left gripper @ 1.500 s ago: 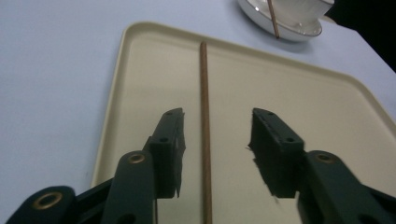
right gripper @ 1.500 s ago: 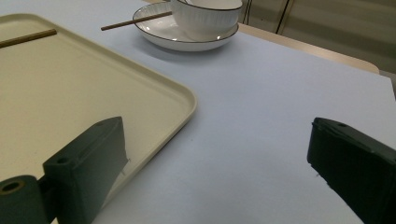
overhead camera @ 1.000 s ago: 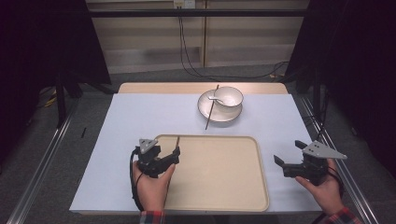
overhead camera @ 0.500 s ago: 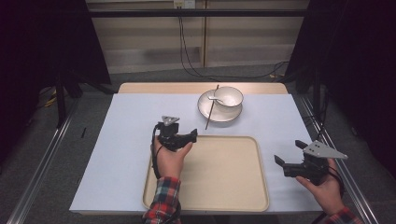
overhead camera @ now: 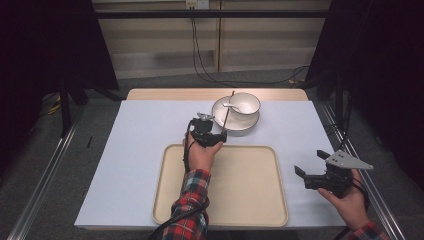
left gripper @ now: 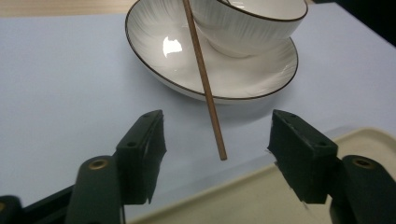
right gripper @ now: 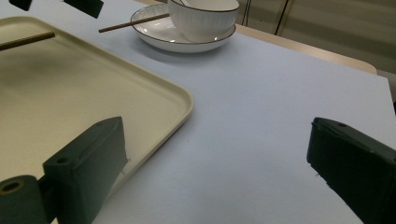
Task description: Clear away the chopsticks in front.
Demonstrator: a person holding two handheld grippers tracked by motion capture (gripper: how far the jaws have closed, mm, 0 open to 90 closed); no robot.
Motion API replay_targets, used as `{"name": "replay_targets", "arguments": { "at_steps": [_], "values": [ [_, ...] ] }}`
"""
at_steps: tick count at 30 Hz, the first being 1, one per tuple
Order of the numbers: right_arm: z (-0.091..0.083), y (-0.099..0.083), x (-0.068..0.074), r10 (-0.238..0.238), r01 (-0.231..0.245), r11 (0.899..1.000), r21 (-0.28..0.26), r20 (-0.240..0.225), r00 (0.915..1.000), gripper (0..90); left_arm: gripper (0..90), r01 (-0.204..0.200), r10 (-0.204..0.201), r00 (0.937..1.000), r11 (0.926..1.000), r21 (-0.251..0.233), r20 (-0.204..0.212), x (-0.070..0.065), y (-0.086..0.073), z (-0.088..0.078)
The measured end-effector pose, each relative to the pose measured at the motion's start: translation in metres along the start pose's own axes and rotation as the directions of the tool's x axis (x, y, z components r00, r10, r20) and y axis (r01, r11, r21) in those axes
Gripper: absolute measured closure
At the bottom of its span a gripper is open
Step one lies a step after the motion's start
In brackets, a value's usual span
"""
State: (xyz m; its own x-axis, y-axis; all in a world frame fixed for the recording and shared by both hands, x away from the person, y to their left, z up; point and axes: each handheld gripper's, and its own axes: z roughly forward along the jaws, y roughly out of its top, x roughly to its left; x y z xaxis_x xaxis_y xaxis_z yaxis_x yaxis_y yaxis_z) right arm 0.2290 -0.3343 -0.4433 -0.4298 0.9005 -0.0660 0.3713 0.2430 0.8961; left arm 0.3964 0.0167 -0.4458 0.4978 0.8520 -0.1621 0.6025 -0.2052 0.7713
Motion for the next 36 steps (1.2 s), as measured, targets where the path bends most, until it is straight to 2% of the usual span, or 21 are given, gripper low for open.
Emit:
{"name": "replay_targets", "arguments": {
  "at_steps": [5,7,8,10,14,17,20,21,23,27,29,31,32,33,36],
  "values": [
    [0.0,0.0,0.0,-0.004,0.004,1.0,0.004,-0.004,1.0,4.3,50.8,-0.007,0.008,1.0,0.9996,0.027,-0.005,0.001,0.002,0.014],
    [0.0,0.0,0.0,0.005,-0.005,1.0,0.006,0.001,1.0,4.3,53.4,0.003,-0.003,1.0,0.9996,0.029,-0.006,0.002,0.004,0.018],
    [0.0,0.0,-0.001,0.004,-0.004,1.0,0.008,-0.002,1.0,4.3,54.3,-0.005,0.006,0.9999,0.9994,0.035,-0.011,0.002,0.004,0.019],
    [0.0,-0.001,-0.002,0.002,-0.002,1.0,0.005,-0.001,1.0,4.3,56.6,0.012,-0.012,0.9999,0.9992,0.039,0.005,0.003,0.005,0.023],
    [0.001,-0.001,-0.002,0.004,-0.004,1.0,0.005,0.001,1.0,4.3,63.1,0.016,-0.016,0.9998,0.9984,0.055,0.011,0.002,0.006,0.028],
    [0.001,0.0,-0.002,0.009,-0.009,1.0,0.003,0.001,1.0,4.3,72.7,0.027,-0.028,0.9996,0.9977,0.063,0.007,-0.001,0.006,0.031],
    [0.001,0.0,-0.002,0.007,-0.007,1.0,0.004,-0.001,1.0,4.3,76.9,0.035,-0.035,0.9994,0.9973,0.064,0.005,-0.002,0.006,0.034],
    [0.0,0.0,-0.002,0.012,-0.012,1.0,0.006,-0.002,0.9999,4.3,79.2,0.025,-0.026,0.9996,0.997,0.073,0.011,-0.001,0.006,0.034],
    [0.001,-0.001,-0.002,0.006,-0.006,1.0,0.007,-0.002,1.0,4.3,82.9,0.04,-0.041,0.9992,0.9969,0.068,0.005,-0.002,0.006,0.035],
    [0.001,-0.001,-0.002,0.007,-0.007,1.0,0.007,-0.002,1.0,4.3,85.3,0.07,-0.07,0.9975,0.9949,0.072,-0.012,0.0,0.005,0.03],
    [0.0,0.0,-0.002,0.014,-0.014,1.0,0.008,-0.002,0.9999,4.4,86.2,0.1,-0.099,0.995,0.9926,0.07,-0.018,0.004,0.002,0.026],
    [0.001,-0.001,-0.002,0.005,-0.005,1.0,0.006,-0.005,1.0,4.3,86.2,0.106,-0.105,0.9944,0.9921,0.068,-0.014,0.008,-0.001,0.021],
    [0.001,-0.001,-0.002,0.007,-0.007,1.0,0.006,0.002,1.0,4.3,86.2,0.13,-0.13,0.9915,0.9899,0.057,-0.01,0.009,-0.002,0.017],
    [0.001,-0.001,-0.002,0.007,-0.007,1.0,0.006,0.004,1.0,4.3,86.3,0.123,-0.123,0.9923,0.9907,0.058,-0.009,0.01,-0.003,0.014],
    [0.001,0.0,-0.001,0.003,-0.003,1.0,0.008,-0.004,1.0,4.4,86.3,0.144,-0.143,0.9896,0.9886,0.045,-0.011,0.011,-0.007,0.002]
  ]
}}
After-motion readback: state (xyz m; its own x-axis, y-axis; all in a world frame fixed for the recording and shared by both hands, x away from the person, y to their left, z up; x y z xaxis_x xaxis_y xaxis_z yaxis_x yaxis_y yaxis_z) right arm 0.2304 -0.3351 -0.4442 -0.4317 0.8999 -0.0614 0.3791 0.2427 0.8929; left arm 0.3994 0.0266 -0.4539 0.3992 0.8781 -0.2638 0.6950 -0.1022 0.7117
